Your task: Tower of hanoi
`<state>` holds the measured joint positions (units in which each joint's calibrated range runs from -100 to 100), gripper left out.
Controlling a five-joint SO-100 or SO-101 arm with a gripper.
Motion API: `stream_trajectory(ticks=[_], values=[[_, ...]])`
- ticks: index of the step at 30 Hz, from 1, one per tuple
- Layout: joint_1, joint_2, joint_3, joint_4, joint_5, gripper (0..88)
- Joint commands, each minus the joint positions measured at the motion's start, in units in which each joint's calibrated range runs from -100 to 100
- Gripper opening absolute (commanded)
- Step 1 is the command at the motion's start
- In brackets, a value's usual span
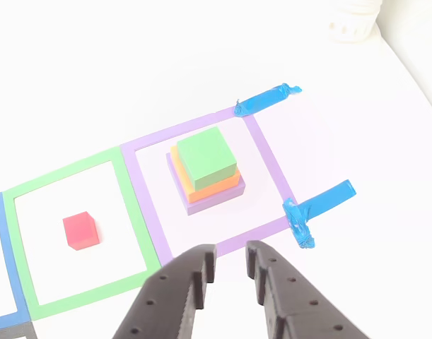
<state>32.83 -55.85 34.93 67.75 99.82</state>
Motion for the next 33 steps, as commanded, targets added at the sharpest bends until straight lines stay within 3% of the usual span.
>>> stream_trajectory(ticks=[1,9,17,22,26,33], values=[[2.3,-2.3,6.6,-8.7,0.2,7.2],[4.3,-4.8,20.1,-22.6,0.2,16.6],[4.9,3.6,39.3,-62.5,0.2,24.5],[6.0,13.5,45.6,-83.0,0.2,22.5],[6.3,20.0,48.2,-96.1,0.2,26.4],[8.6,32.4,48.0,-109.6,0.2,34.7]])
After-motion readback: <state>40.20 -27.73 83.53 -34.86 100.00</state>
